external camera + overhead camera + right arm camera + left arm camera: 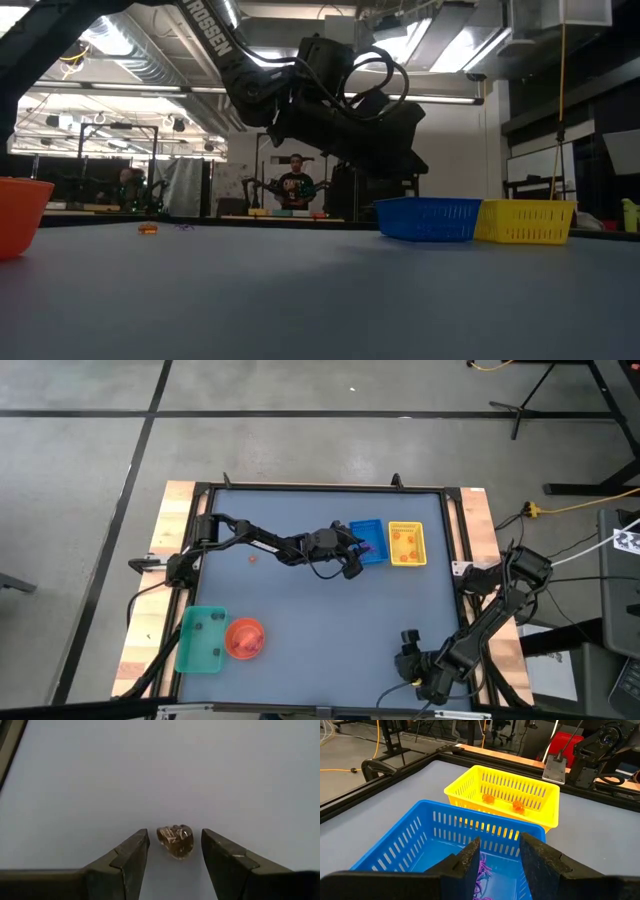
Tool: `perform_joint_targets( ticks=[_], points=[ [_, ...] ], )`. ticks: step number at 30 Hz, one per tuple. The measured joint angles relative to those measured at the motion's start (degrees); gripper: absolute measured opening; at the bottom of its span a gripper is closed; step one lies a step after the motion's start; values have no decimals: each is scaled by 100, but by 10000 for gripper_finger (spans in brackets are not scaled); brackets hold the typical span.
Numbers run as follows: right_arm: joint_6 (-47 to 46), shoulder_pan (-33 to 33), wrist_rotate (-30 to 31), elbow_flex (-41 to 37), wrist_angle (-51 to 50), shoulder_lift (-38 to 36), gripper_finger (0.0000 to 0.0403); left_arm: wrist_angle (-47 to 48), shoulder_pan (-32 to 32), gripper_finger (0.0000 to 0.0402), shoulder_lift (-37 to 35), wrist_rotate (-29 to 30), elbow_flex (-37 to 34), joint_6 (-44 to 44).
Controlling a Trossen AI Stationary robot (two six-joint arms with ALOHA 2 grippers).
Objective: Sort Halloween decoration
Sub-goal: Put the brown skull toy into the light blue bin
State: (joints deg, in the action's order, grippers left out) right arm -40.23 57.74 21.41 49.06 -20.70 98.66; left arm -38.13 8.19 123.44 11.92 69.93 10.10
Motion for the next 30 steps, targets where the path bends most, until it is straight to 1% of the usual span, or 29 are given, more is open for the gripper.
perform_joint_targets(
  ticks=[17, 20, 27, 30],
  points=[
    [2, 0, 11, -7, 29, 8, 185, 0, 0, 124, 0, -1, 1, 0],
    [2, 0, 2, -7, 46, 8, 166, 0, 0, 124, 0, -1, 0, -1],
    [2, 2, -30, -4, 71, 10, 94, 0, -1, 124, 0, 0, 2, 0],
    [2, 2, -14, -4, 62, 10, 79, 0, 0, 124, 0, 0, 2, 0]
  ],
)
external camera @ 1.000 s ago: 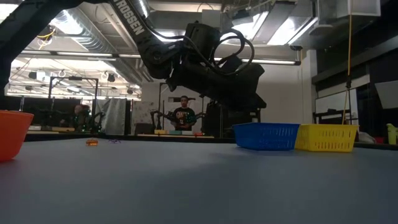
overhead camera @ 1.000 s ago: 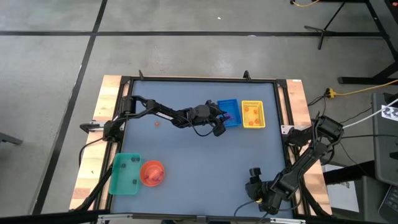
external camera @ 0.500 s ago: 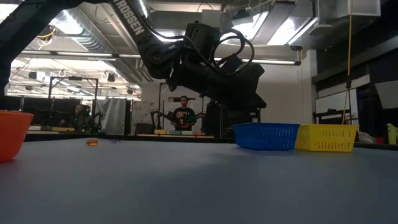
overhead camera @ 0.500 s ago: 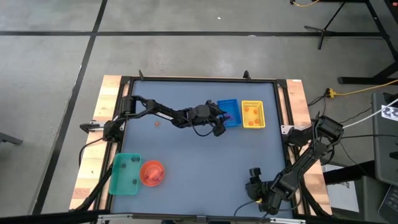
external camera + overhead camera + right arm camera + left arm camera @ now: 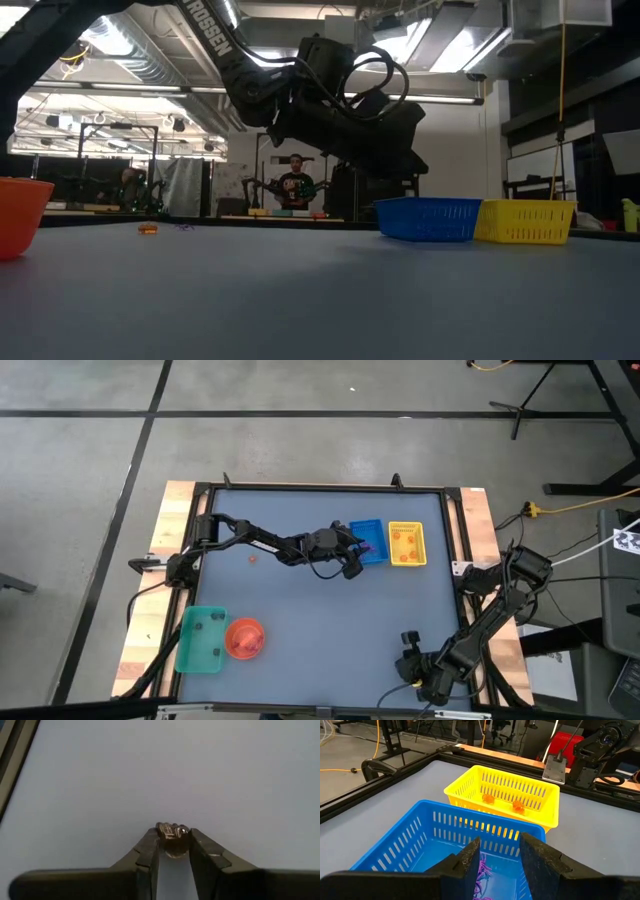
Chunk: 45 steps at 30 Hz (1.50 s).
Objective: Sort Halloween decoration
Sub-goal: Put the brown skull toy into the light blue bin
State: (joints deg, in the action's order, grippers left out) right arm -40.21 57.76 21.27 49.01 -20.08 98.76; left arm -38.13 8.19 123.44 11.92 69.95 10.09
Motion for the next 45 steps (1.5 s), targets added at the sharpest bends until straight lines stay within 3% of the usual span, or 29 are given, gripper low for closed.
perform_joint_targets(
  ticks=[9, 19, 26, 31, 35, 45],
  points=[
    [0, 0, 5, 0, 0, -2, 96, 7, -4, 124, -102, -15, -2, -85],
    [519, -117, 718, 264, -101, -204, 98, 237, -294, 124, -803, -1012, 5, -1491],
    [1103, -604, 1028, 299, -69, -541, 99, 1657, -821, 124, -1504, -951, 3, -2950],
    [1531, -1025, 1004, 299, -8, -803, 99, 2671, -1254, 124, -1870, -948, 3, -3276],
    [1653, -1407, 711, 299, 135, -939, 99, 2865, -1650, 124, -1947, -949, 3, -3325],
    [1478, -2390, -965, 302, 1089, -1119, 99, 2980, -2429, 124, -1947, -948, 3, -3920]
  ],
)
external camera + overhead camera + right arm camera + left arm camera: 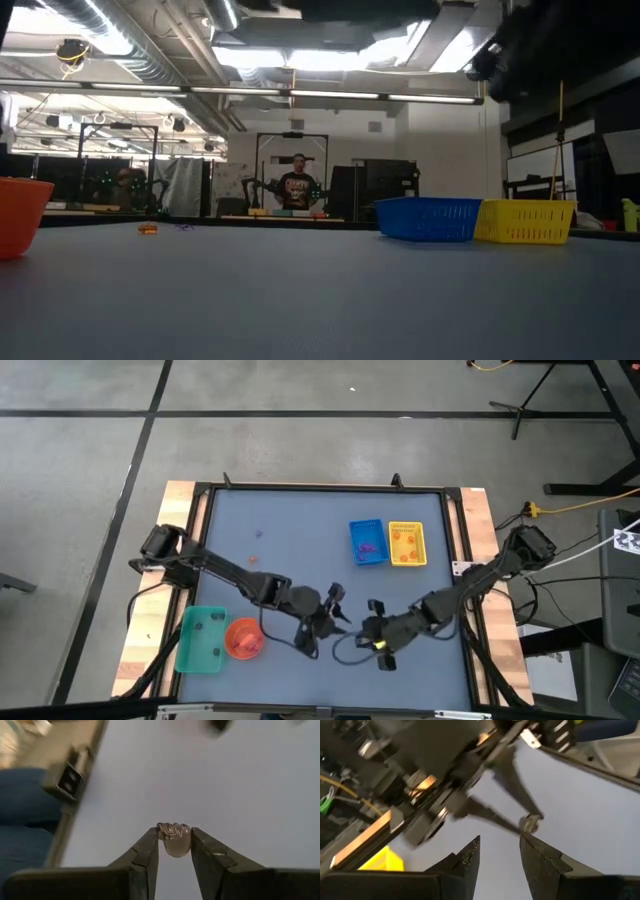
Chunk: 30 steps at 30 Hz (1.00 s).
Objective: Sort Halloween decoration
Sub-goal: Put the brown skull toy into the light blue bin
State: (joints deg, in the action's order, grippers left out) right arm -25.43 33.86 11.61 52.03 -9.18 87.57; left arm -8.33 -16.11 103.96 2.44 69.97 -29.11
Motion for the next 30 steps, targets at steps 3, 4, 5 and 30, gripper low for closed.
perform_joint_targets(
  ticks=[3, 4, 5, 30],
  points=[
    [-2, -274, -430, 0, 322, -2, 99, 1, -148, 124, 0, 0, 0, -6],
    [-1, -354, -548, 0, 443, -2, 99, 9, -187, 124, 0, 3, 0, -6],
    [-2, -434, -663, 0, 574, -2, 99, 12, -223, 124, 0, 4, 0, -6],
    [-769, -989, -2031, 0, 1808, 0, 99, 15, -546, 124, 0, 304, -4, -6]
  ],
)
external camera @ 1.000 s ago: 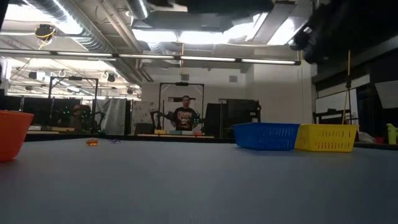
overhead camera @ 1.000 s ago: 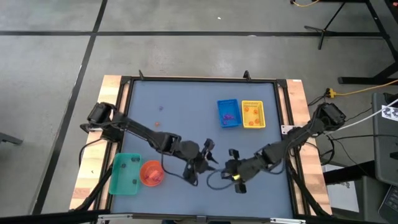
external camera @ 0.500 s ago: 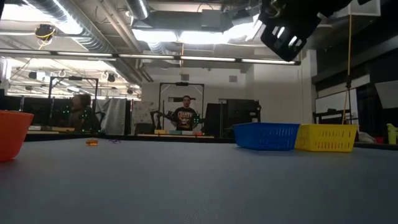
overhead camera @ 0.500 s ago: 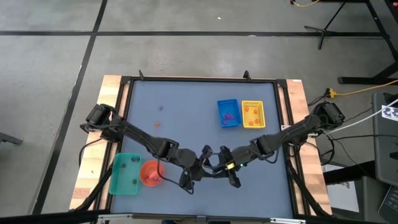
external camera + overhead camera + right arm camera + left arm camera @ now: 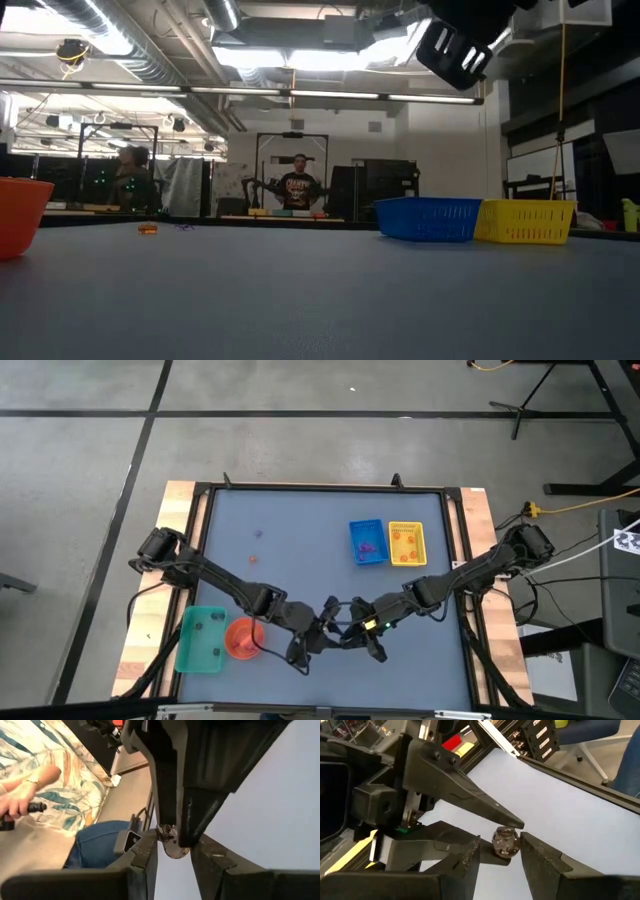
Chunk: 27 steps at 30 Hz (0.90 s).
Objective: Sort Halloween decoration
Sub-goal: Put the brown skull toy into the light blue bin
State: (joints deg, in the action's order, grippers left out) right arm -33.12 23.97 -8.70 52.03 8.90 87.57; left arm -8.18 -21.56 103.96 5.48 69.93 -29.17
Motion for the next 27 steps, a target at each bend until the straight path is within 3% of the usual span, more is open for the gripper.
perform_joint_targets(
  ticks=[21, 27],
  points=[
    [-19, 7, 289, -7, 353, 2, 99, -12, -4, 124, -9, -4, 3, -7],
    [-452, 2, 362, -7, 377, 2, 99, -12, 0, 124, -9, 3, 2, -4]
  ],
)
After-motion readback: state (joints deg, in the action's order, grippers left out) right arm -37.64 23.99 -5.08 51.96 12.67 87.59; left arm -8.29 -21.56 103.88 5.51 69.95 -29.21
